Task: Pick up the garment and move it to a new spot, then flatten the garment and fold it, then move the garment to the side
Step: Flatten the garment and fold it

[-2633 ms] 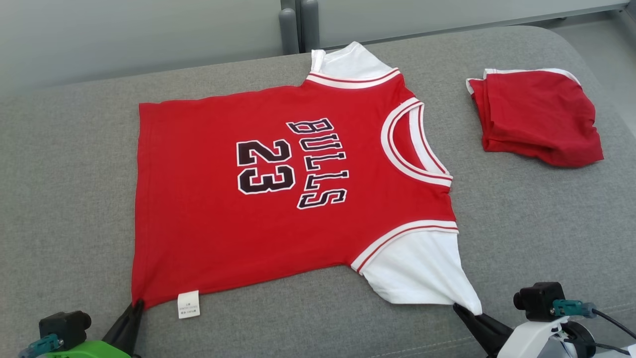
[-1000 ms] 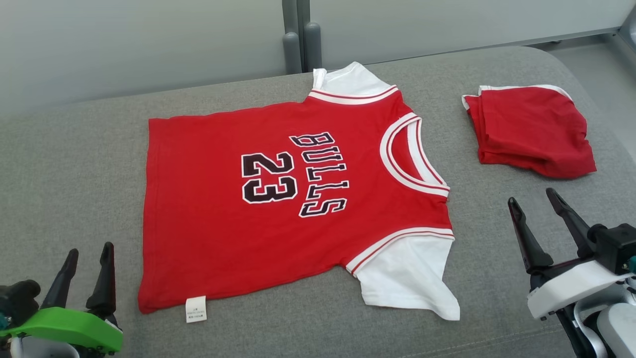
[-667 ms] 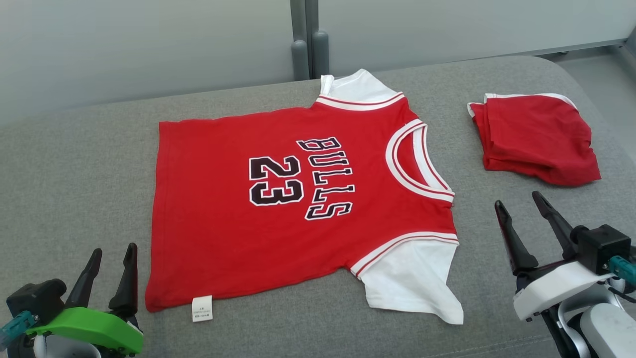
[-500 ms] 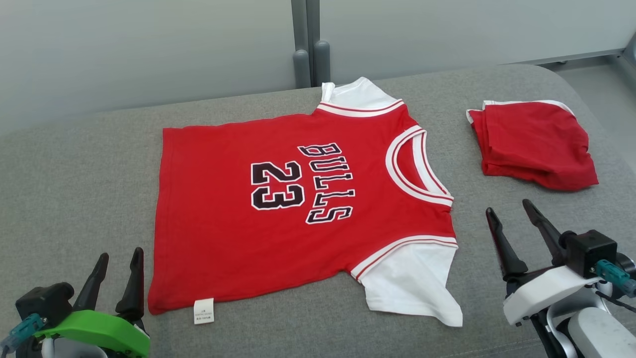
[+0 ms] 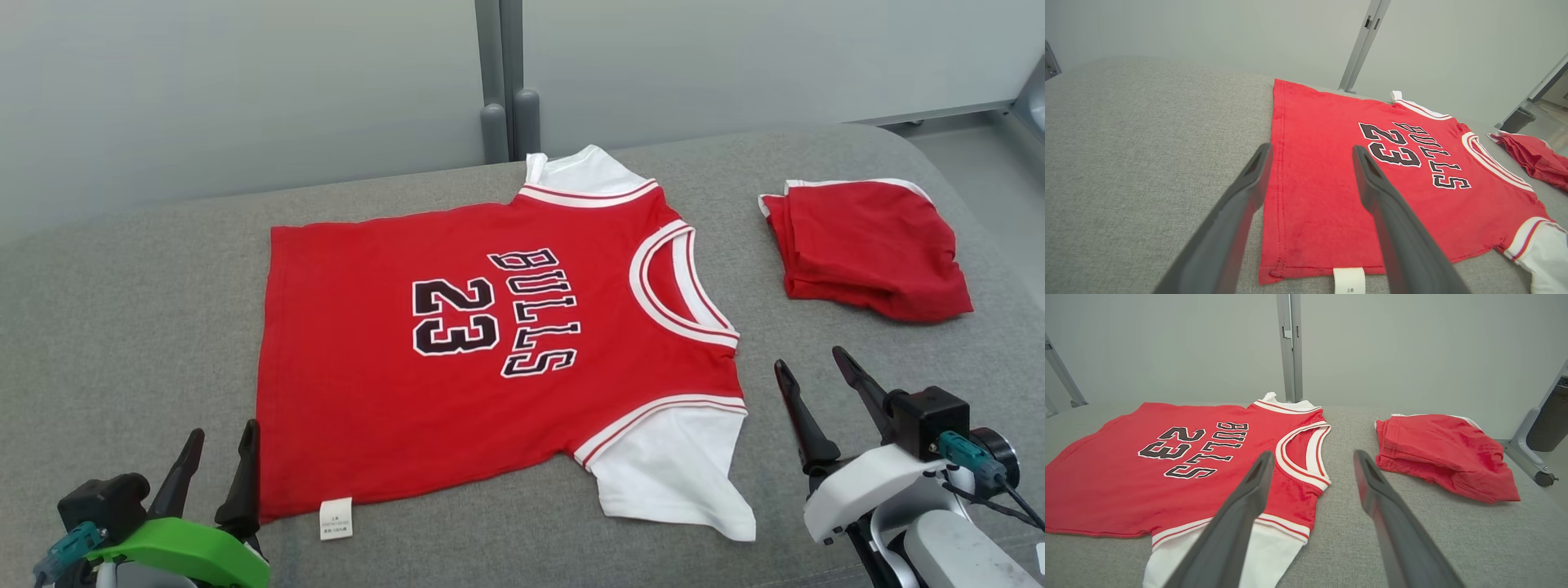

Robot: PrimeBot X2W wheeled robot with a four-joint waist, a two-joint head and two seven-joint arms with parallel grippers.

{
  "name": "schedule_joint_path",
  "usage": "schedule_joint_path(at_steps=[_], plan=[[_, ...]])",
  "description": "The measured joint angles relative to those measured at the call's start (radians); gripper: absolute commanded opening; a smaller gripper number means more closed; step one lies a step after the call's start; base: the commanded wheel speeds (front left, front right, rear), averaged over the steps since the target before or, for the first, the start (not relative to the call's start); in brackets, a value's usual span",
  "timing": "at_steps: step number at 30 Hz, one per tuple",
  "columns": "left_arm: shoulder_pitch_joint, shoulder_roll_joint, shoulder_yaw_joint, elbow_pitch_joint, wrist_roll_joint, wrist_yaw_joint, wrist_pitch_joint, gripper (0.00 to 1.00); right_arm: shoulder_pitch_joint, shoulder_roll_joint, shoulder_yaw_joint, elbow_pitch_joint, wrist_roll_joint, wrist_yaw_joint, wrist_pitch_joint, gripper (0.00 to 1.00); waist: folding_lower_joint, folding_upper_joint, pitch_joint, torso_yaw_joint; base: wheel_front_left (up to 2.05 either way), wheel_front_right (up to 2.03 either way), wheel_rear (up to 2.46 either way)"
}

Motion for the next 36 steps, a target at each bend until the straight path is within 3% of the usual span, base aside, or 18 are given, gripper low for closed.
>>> schedule_joint_path(at_steps=[36], plan=[[0.019, -0.039, 0.041, 0.027, 0.029, -0.018, 0.000, 1.00, -0.020, 0.053, -0.043, 0.062, -0.037, 0.024, -0.001, 1.00, 0.0000, 0.0000, -0.011, 0.009, 0.00, 0.00, 0.00]])
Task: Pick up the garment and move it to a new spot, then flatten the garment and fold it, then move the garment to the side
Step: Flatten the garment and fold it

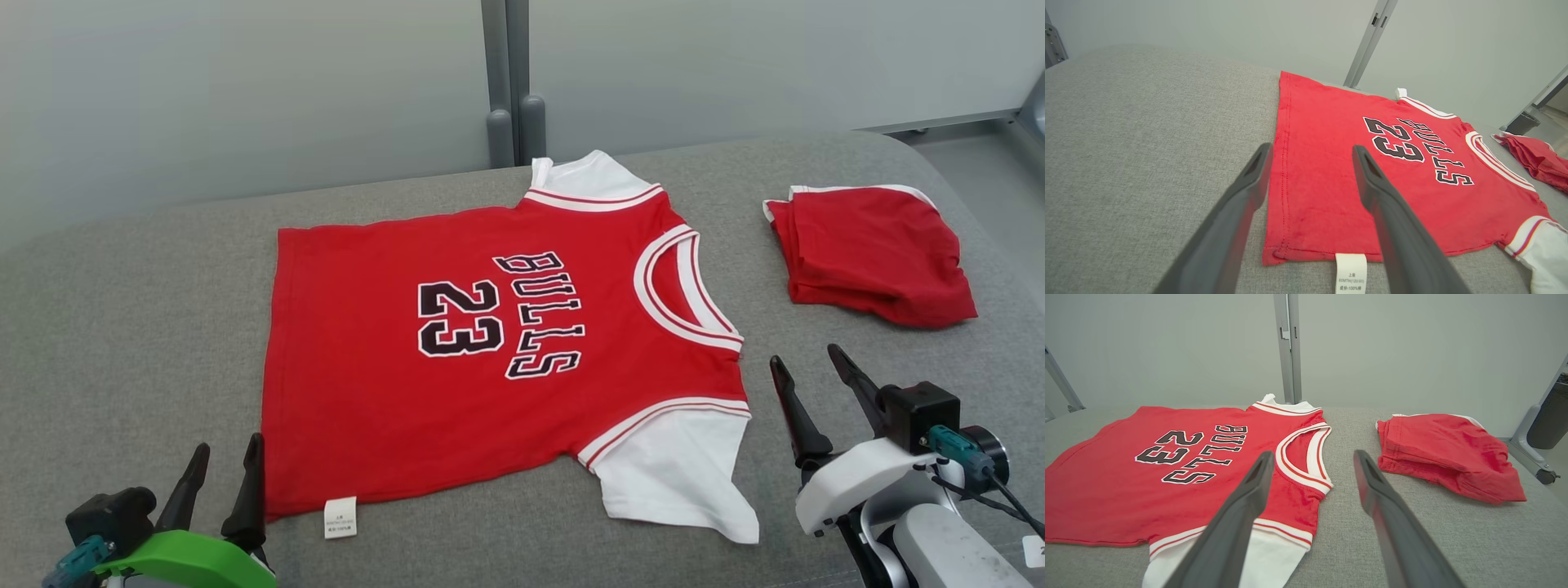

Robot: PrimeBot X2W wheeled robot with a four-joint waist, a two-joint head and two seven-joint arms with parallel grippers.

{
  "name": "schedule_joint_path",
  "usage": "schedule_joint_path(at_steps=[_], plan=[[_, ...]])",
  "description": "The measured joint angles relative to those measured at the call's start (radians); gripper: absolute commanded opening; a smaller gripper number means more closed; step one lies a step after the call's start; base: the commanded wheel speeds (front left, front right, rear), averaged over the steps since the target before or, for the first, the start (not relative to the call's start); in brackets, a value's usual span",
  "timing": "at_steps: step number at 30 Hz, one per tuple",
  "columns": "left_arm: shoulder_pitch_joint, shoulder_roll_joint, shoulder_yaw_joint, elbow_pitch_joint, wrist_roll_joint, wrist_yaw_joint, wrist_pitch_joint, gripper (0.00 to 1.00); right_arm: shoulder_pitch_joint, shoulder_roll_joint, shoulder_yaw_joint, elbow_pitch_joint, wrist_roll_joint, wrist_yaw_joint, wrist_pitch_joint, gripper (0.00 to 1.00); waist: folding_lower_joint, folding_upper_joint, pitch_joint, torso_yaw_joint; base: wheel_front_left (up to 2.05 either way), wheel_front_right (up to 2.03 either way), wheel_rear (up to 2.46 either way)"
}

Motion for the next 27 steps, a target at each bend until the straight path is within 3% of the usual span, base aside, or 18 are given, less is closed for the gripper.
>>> schedule_joint_path(at_steps=[19, 22, 27], plan=[[-0.001, -0.010, 0.002, 0.016, 0.016, -0.008, 0.000, 1.00, 0.000, 0.012, -0.018, 0.007, -0.021, 0.018, 0.000, 1.00, 0.0001, 0.0000, 0.019, 0.013, 0.00, 0.00, 0.00], [-0.001, -0.012, -0.003, 0.027, 0.016, -0.009, 0.000, 1.00, 0.003, 0.021, -0.008, 0.033, -0.022, 0.034, -0.003, 1.00, 0.0001, 0.0000, 0.021, 0.015, 0.00, 0.00, 0.00], [-0.001, -0.040, -0.053, 0.055, 0.008, -0.017, 0.014, 1.00, 0.077, 0.044, 0.072, 0.123, -0.014, 0.089, 0.004, 1.00, 0.0001, 0.0000, 0.023, 0.021, 0.00, 0.00, 0.00]])
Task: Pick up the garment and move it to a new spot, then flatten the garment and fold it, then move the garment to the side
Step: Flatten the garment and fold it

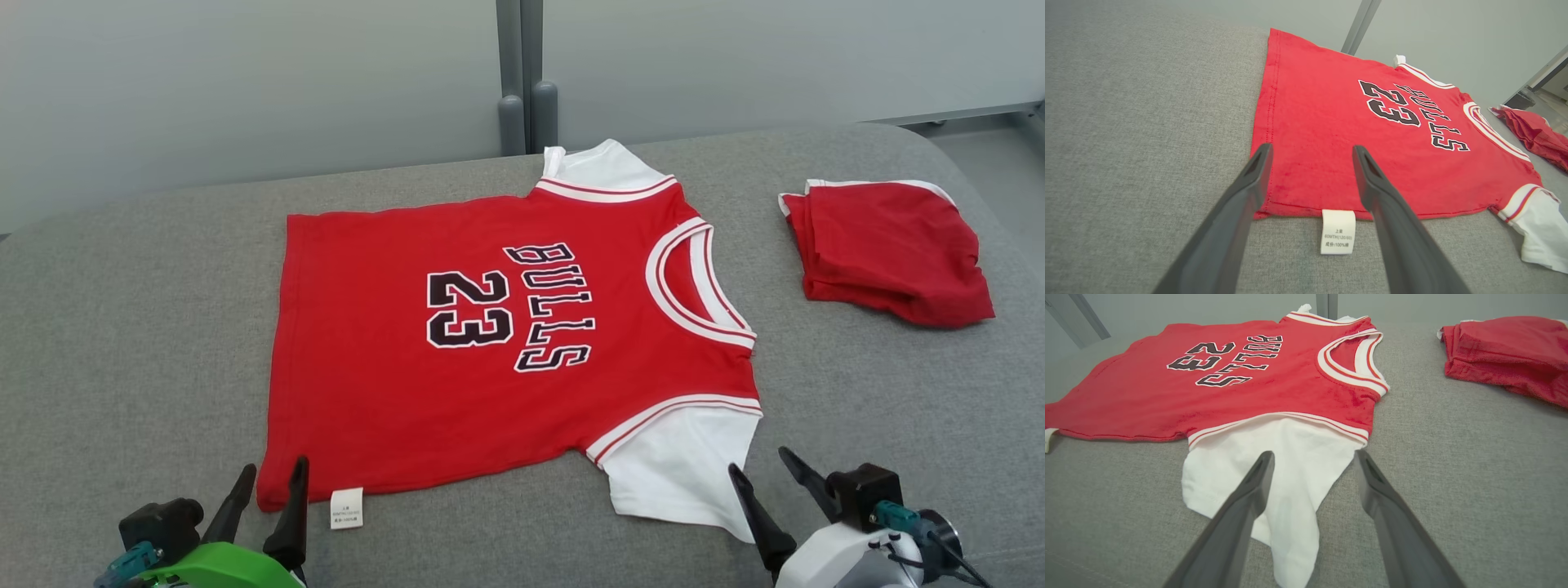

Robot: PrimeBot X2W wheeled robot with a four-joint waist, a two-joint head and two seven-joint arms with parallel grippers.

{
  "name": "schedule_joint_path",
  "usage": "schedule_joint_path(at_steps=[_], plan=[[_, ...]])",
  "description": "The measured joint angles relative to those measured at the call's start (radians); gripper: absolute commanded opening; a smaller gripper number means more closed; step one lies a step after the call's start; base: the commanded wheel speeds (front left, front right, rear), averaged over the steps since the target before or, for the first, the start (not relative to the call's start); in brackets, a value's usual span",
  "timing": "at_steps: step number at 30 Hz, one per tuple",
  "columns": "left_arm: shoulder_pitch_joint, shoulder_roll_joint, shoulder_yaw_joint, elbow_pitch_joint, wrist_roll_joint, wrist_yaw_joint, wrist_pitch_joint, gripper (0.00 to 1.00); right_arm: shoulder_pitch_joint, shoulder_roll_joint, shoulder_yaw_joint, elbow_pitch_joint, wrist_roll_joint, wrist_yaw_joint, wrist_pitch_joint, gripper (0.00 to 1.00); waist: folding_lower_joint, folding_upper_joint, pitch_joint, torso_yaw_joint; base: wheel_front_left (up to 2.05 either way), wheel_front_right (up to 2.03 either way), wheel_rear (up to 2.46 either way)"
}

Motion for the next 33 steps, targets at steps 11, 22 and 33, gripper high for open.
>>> schedule_joint_path(at_steps=[11, 22, 33], plan=[[-0.006, 0.001, -0.015, 0.014, -0.003, 0.000, 0.000, 1.00, 0.025, 0.015, 0.040, 0.093, 0.008, 0.035, 0.036, 1.00, 0.0000, 0.0000, 0.024, 0.000, 0.00, 0.00, 0.00], [-0.028, 0.003, -0.020, 0.032, -0.011, -0.001, -0.001, 1.00, 0.002, 0.032, 0.044, 0.135, 0.009, 0.047, 0.036, 1.00, 0.0000, 0.0000, 0.032, 0.004, 0.00, 0.00, 0.00], [-0.038, 0.012, -0.022, 0.044, -0.013, -0.001, -0.002, 1.00, -0.014, 0.048, 0.039, 0.142, 0.009, 0.052, 0.025, 0.69, 0.0000, 0.0000, 0.039, 0.002, 0.00, 0.00, 0.00]])
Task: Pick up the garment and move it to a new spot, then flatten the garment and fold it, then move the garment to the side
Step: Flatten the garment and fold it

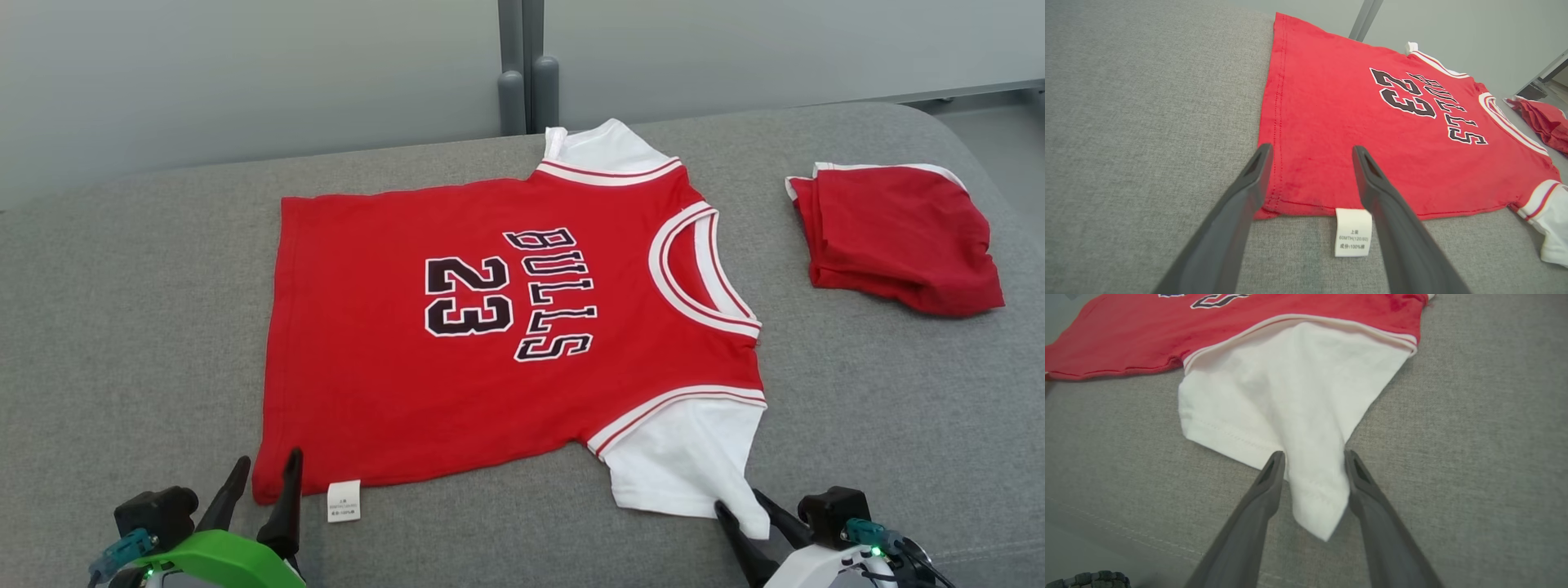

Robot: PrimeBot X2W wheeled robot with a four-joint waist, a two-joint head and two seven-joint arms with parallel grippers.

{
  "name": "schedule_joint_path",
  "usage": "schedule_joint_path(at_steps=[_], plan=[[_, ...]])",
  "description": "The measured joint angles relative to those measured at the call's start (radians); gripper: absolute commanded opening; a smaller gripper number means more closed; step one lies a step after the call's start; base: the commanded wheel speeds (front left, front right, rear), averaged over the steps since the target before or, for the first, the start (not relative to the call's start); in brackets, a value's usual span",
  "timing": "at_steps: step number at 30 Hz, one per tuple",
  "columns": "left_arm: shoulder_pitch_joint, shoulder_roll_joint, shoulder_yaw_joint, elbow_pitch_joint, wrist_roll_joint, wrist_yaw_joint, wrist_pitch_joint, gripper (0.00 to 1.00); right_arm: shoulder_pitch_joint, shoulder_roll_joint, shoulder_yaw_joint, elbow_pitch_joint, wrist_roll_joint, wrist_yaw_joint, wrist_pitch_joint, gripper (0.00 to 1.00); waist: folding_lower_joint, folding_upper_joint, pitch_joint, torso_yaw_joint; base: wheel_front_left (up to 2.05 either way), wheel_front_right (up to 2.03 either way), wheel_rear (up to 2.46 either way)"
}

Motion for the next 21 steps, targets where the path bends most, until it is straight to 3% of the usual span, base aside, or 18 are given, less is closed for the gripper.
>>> schedule_joint_path(at_steps=[1, 5, 13, 21], plan=[[-0.002, 0.001, 0.000, 0.003, -0.002, 0.000, 0.000, 1.00, 0.000, 0.001, 0.000, 0.000, 0.000, 0.000, 0.000, 0.62, 0.0000, 0.0000, 0.001, -0.001, 0.00, 0.00, 0.00], [-0.005, 0.002, -0.003, 0.009, -0.010, 0.000, 0.000, 1.00, 0.000, 0.001, -0.004, 0.000, 0.000, 0.000, -0.007, 0.50, 0.0000, 0.0000, 0.003, -0.004, 0.00, 0.00, 0.00], [-0.005, -0.002, -0.022, 0.025, -0.038, 0.000, 0.005, 1.00, -0.004, 0.000, -0.010, 0.000, 0.000, 0.009, -0.010, 0.39, 0.0000, 0.0000, 0.014, -0.016, 0.00, 0.00, 0.00], [-0.005, -0.005, -0.027, 0.062, -0.053, 0.000, 0.033, 1.00, -0.019, 0.000, -0.012, 0.002, 0.000, 0.009, -0.011, 0.37, 0.0000, 0.0000, 0.025, -0.018, 0.00, 0.00, 0.00]])
